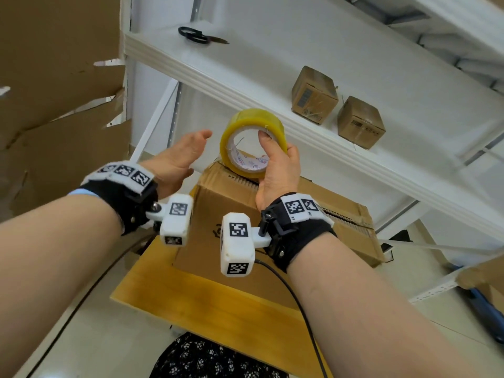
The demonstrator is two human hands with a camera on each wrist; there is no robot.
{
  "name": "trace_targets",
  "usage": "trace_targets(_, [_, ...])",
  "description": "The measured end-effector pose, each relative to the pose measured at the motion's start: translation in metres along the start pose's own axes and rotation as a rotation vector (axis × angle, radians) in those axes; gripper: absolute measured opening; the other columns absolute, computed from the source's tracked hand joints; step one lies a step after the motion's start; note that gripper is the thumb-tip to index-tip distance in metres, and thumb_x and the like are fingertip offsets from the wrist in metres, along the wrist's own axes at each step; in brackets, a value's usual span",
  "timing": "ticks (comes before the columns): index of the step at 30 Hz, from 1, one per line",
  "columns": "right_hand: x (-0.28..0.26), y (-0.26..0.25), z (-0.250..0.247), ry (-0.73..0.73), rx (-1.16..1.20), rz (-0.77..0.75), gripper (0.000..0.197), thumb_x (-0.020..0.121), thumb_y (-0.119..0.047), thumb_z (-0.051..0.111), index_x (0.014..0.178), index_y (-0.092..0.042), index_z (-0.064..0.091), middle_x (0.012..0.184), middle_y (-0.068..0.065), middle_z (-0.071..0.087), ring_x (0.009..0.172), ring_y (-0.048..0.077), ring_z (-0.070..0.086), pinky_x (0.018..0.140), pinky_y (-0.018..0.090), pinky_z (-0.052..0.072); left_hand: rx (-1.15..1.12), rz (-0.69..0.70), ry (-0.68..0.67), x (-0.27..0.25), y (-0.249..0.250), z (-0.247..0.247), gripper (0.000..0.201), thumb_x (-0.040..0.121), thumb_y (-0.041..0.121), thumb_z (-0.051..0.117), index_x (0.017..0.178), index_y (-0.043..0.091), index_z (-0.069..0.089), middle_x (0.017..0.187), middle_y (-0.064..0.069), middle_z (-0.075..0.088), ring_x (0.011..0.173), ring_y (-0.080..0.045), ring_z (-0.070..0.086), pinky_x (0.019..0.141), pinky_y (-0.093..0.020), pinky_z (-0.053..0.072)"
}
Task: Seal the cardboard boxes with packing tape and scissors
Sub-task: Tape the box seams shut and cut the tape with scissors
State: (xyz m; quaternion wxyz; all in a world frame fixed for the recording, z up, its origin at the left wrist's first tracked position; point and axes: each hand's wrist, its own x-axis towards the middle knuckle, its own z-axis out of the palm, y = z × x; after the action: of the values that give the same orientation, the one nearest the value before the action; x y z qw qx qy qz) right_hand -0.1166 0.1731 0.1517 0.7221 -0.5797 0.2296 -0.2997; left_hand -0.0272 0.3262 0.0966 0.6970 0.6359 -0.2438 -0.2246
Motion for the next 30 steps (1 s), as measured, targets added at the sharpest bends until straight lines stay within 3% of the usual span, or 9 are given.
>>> trace_targets(2, [-0.002,-0.001,0.002,0.006,-0.007,0.003,0.026,0.063,-0.036,0.086,0.073,-0.033,0.062,0.092,0.007,0.065,0.1,0.033,0.066,0.091,0.059,0.053,0.15,0.038,-0.215,0.002,0.022,0.003,0.108,0.043,0.084,0.071,0.139,0.048,0.037,0.155,0.013,0.029,0.141,-0.009,0.022,0.115,-0.042,0.018])
trace_targets(4, [-0.005,-0.002,0.004,0.004,-0.002,0.006,0.027,0.055,-0.04,0.086,0.066,-0.034,0.062,0.092,0.01,0.067,0.104,0.04,0.066,0.088,0.062,0.054,0.315,0.015,-0.36,0.004,0.03,0.006,0.104,0.043,0.064,0.086,0.135,0.049,0.04,0.145,0.02,0.039,0.135,-0.005,0.033,0.116,-0.043,0.021])
trace_targets(6, [-0.004,-0.004,0.003,-0.004,-0.01,0.002,0.03,0.052,-0.041,0.086,0.069,-0.034,0.063,0.095,0.011,0.07,0.102,0.037,0.067,0.09,0.06,0.054,0.36,-0.041,-0.399,0.005,0.031,0.009,0.101,0.037,0.059,0.09,0.126,0.051,0.044,0.135,0.024,0.044,0.127,-0.002,0.041,0.115,-0.041,0.026])
trace_targets(9, [-0.003,-0.009,0.001,-0.039,-0.067,-0.002,0.031,0.057,-0.041,0.085,0.074,-0.031,0.062,0.09,0.006,0.069,0.101,0.034,0.068,0.091,0.059,0.053,0.427,-0.068,-0.35,0.01,0.031,0.01,0.122,0.028,0.071,0.086,0.137,0.047,0.037,0.147,0.014,0.037,0.134,-0.013,0.036,0.116,-0.048,0.024])
trace_targets(12, [-0.001,-0.015,0.001,-0.091,-0.127,-0.05,0.029,0.062,-0.038,0.084,0.076,-0.03,0.06,0.083,0.001,0.066,0.089,0.026,0.066,0.093,0.061,0.051,0.497,-0.081,-0.302,0.013,0.034,0.008,0.131,0.028,0.075,0.083,0.143,0.042,0.031,0.152,0.011,0.032,0.138,-0.014,0.03,0.118,-0.049,0.021])
trace_targets(18, [0.001,-0.027,0.005,-0.22,-0.285,-0.139,0.036,0.055,-0.046,0.082,0.08,-0.032,0.06,0.079,-0.001,0.063,0.086,0.023,0.062,0.094,0.06,0.051,0.587,-0.125,-0.257,0.019,0.029,0.007,0.129,0.036,0.076,0.083,0.146,0.043,0.024,0.154,0.011,0.027,0.141,-0.016,0.028,0.117,-0.051,0.024])
trace_targets(25, [0.006,-0.037,-0.005,-0.275,-0.396,-0.151,0.027,0.079,-0.032,0.08,0.095,-0.023,0.061,0.089,-0.001,0.068,0.076,0.013,0.068,0.087,0.054,0.057,0.578,-0.129,-0.261,0.021,0.028,0.007,0.131,0.036,0.074,0.085,0.145,0.049,0.017,0.157,0.011,0.02,0.144,-0.018,0.022,0.117,-0.054,0.021])
trace_targets(27, [0.007,-0.039,-0.01,-0.297,-0.384,-0.132,0.026,0.082,-0.027,0.08,0.098,-0.018,0.061,0.081,-0.004,0.068,0.065,0.007,0.068,0.083,0.05,0.059,0.571,-0.131,-0.27,0.022,0.027,0.007,0.131,0.036,0.074,0.085,0.145,0.049,0.016,0.157,0.011,0.019,0.144,-0.018,0.021,0.118,-0.054,0.02])
trace_targets(30, [0.008,-0.043,-0.014,-0.331,-0.42,-0.169,0.029,0.081,-0.024,0.082,0.099,-0.015,0.061,0.07,-0.009,0.065,0.063,0.005,0.067,0.076,0.039,0.06,0.569,-0.135,-0.27,0.024,0.025,0.005,0.131,0.038,0.072,0.086,0.146,0.048,0.016,0.157,0.012,0.019,0.144,-0.017,0.021,0.117,-0.053,0.021])
